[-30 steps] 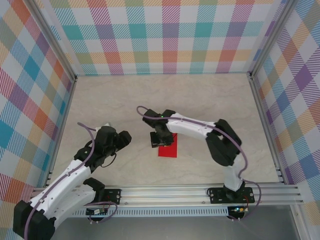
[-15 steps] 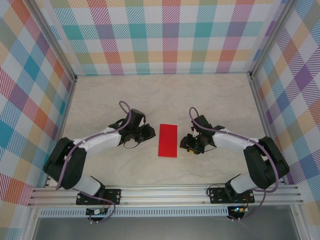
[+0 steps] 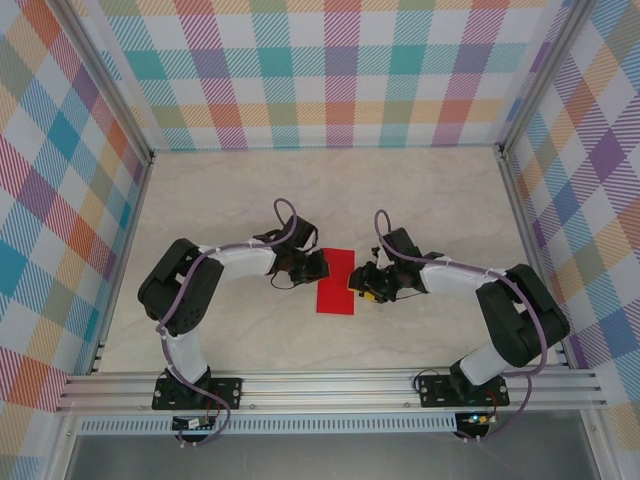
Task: Fold a paper plane with a square sheet of paper (pick it up from the middle)
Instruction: Third fold the triangle at the center of the table.
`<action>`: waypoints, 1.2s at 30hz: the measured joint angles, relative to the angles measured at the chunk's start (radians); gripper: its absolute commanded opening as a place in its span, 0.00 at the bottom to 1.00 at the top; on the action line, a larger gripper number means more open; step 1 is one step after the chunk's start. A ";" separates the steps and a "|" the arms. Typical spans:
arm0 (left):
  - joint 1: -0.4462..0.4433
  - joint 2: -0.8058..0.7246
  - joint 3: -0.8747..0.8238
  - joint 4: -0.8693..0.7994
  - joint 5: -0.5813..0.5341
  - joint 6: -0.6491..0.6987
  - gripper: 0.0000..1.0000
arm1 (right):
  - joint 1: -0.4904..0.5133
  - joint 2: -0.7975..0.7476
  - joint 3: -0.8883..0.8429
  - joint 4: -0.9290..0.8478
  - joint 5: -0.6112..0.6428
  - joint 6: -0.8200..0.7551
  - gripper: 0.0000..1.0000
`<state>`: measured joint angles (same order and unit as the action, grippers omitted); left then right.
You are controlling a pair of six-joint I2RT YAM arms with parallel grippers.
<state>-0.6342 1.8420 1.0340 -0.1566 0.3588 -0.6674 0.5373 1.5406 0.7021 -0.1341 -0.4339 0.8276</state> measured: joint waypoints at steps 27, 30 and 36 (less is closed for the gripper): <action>0.000 0.027 0.002 0.015 -0.004 0.014 0.07 | 0.008 0.096 0.003 0.089 -0.065 0.026 0.37; 0.000 0.027 -0.002 0.025 -0.002 0.014 0.07 | 0.008 0.096 0.012 0.087 -0.060 0.026 0.36; 0.000 0.025 -0.006 0.029 -0.002 0.024 0.08 | 0.007 0.096 0.044 0.080 -0.047 0.026 0.37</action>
<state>-0.6342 1.8668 1.0283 -0.1272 0.3573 -0.6437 0.5446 1.6367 0.7460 -0.0544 -0.4805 0.8532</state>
